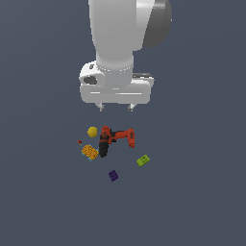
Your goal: Pick up a designated object from a clutter of objects.
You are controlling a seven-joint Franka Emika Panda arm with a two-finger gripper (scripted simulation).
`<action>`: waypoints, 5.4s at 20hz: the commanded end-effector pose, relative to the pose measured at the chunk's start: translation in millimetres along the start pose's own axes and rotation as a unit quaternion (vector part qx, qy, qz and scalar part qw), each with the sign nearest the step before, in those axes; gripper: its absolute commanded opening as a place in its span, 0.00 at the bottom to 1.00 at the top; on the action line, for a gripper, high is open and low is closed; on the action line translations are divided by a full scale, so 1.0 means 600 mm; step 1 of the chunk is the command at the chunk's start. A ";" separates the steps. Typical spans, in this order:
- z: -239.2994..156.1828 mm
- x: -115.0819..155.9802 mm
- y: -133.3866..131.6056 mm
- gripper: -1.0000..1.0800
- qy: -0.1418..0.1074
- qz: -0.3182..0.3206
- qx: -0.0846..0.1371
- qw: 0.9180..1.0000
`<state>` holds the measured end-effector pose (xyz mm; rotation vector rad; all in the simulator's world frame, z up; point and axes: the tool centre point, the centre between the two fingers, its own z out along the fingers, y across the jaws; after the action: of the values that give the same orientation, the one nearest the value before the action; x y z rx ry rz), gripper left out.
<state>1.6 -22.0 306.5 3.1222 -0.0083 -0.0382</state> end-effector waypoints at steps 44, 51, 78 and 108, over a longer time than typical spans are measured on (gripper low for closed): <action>0.167 0.081 -0.073 0.96 0.004 0.249 0.012 0.968; 0.232 0.099 -0.114 0.96 0.005 0.319 0.013 0.948; 0.400 0.113 -0.214 0.96 0.006 0.482 0.014 0.876; 0.471 0.122 -0.216 0.00 0.011 0.482 0.019 0.876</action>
<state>68.9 102.0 19.7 2.7561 -1.5259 0.0168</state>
